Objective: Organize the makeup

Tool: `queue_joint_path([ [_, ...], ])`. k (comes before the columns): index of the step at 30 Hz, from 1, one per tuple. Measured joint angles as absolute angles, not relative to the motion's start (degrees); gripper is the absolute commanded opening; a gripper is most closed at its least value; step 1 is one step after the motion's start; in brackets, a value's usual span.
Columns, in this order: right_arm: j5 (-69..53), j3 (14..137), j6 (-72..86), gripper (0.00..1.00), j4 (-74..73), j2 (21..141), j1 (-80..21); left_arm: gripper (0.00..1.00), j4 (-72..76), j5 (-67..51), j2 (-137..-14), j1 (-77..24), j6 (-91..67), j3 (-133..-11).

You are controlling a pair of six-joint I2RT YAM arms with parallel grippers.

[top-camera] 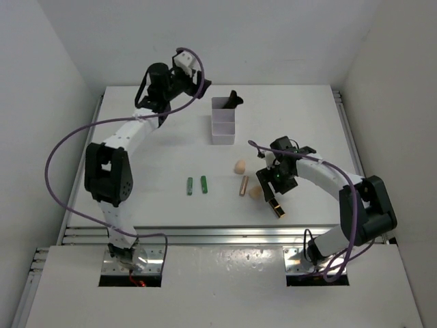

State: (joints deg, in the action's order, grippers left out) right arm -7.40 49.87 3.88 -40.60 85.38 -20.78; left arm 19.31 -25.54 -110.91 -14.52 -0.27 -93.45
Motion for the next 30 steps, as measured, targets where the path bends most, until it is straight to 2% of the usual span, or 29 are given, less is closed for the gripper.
queue_joint_path([
  [3,-6.76,49.06,5.02,0.62,-39.05,87.37,-21.76,0.77,9.85,-22.09,-104.79,-14.39,2.0,-90.89],
  [8,-3.31,47.29,6.55,0.53,-37.06,90.17,-22.85,0.79,0.67,-16.82,-92.23,-13.37,3.88,-75.29],
  [12,0.38,45.6,7.38,0.41,-36.01,91.74,-23.18,0.79,-4.62,-14.31,-85.52,-12.01,4.29,-64.84],
  [15,2.07,45.52,7.66,0.31,-35.22,92.68,-23.31,0.79,-6.96,-13.43,-81.73,-10.98,4.45,-60.14],
  [19,2.44,45.56,8.12,0.05,-34.54,93.19,-23.44,0.79,-7.51,-12.19,-77.1,-9.82,4.78,-57.08],
  [20,2.48,45.56,8.58,0.02,-34.59,93.19,-23.4,0.79,-7.16,-11.99,-76.16,-9.63,5.1,-56.45],
  [26,2.96,46.7,8.56,0.0,-35.64,93.14,-23.44,0.79,-4.23,-11.9,-74.35,-9.23,5.3,-52.25],
  [30,4.56,54.13,5.67,0.0,-38.28,91.74,-23.44,0.79,-4.1,-12.58,-74.35,-9.23,5.3,-51.29],
])
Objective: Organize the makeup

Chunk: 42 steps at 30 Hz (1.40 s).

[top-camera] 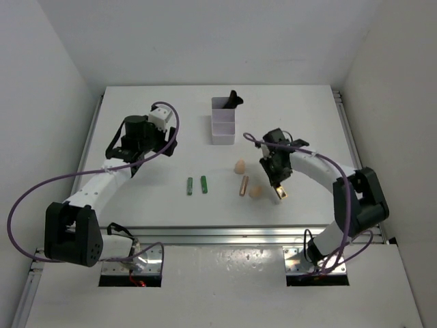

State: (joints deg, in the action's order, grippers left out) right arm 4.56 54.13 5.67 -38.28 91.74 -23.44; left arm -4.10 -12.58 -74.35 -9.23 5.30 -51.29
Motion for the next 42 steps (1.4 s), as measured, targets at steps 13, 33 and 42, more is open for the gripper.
queue_joint_path([
  [13,-4.97,70.54,2.94,0.0,21.32,96.55,-24.18,0.79,-1.45,-12.05,-74.35,-6.87,4.21,-48.58],
  [33,-5.02,83.18,6.96,0.0,46.65,126.08,-26.79,0.79,-0.47,-11.81,-77.34,-1.3,2.26,-48.03],
  [42,-3.16,79.46,8.93,0.0,47.64,127.31,-26.79,0.79,-0.75,-12.36,-78.39,-0.97,2.31,-48.71],
])
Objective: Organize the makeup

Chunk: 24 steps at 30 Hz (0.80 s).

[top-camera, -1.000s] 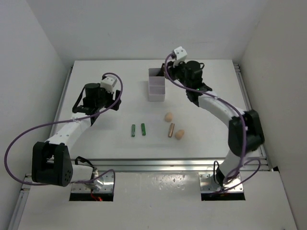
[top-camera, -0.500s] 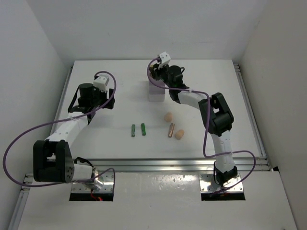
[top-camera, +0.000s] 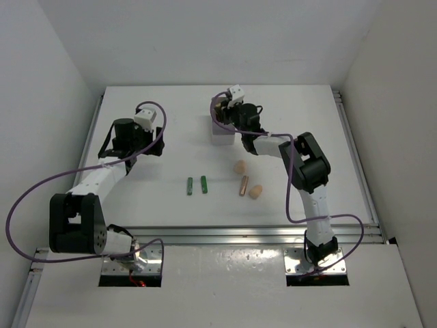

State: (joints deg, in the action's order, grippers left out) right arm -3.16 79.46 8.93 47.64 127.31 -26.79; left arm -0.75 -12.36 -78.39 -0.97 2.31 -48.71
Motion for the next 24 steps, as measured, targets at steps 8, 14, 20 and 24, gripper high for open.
queue_joint_path([
  [8,-2.0,75.83,9.52,0.38,48.86,127.52,-26.98,0.82,-1.76,-13.56,-78.89,-1.96,4.47,-48.93],
  [14,-1.5,69.06,9.56,0.62,50.74,124.84,-27.33,0.84,-7.16,-14.94,-81.21,-7.94,7.25,-50.52],
  [20,-1.5,63.77,7.77,0.68,51.51,117.32,-28.38,0.82,-11.66,-15.66,-83.99,-13.98,7.94,-51.51],
  [24,-0.67,58.81,6.46,0.7,52.01,108.31,-29.04,0.74,-14.15,-15.66,-86.59,-16.91,7.29,-53.01],
])
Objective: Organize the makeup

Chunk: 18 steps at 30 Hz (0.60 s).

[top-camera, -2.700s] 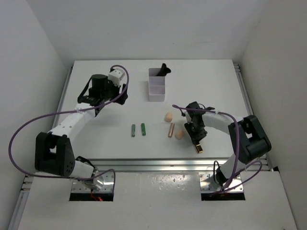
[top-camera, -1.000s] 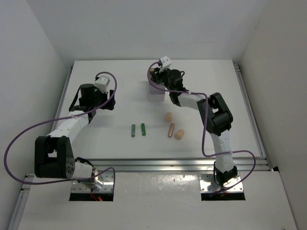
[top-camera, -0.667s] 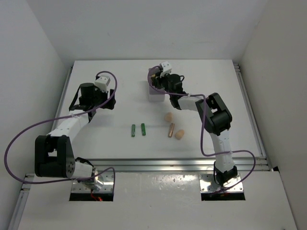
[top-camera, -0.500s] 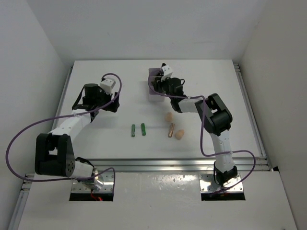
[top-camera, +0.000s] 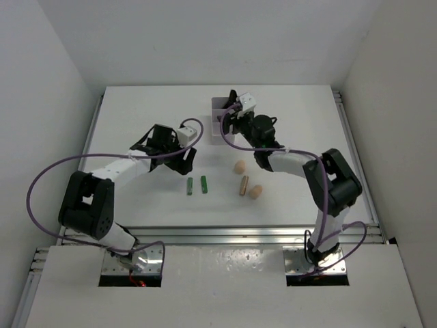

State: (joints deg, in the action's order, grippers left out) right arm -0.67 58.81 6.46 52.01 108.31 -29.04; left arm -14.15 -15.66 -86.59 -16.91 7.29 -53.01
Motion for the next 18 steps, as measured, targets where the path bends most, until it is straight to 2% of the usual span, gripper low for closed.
queue_joint_path([
  [5,0.38,50.57,3.97,0.71,50.41,97.17,-29.15,0.74,-15.68,-15.49,-91.79,-19.81,5.23,-55.57],
  [8,2.07,43.79,2.44,0.71,49.58,91.29,-29.15,0.7,-18.41,-14.87,-96.09,-20.67,3.77,-58.06],
  [17,8.64,31.4,-0.6,0.71,45.08,82.5,-29.47,0.66,-24.34,-11.27,-99.88,-23.33,1.15,-59.02],
  [18,9.17,30.61,-0.8,0.71,44.82,81.87,-29.5,0.62,-24.6,-10.83,-99.88,-23.68,0.97,-58.72],
])
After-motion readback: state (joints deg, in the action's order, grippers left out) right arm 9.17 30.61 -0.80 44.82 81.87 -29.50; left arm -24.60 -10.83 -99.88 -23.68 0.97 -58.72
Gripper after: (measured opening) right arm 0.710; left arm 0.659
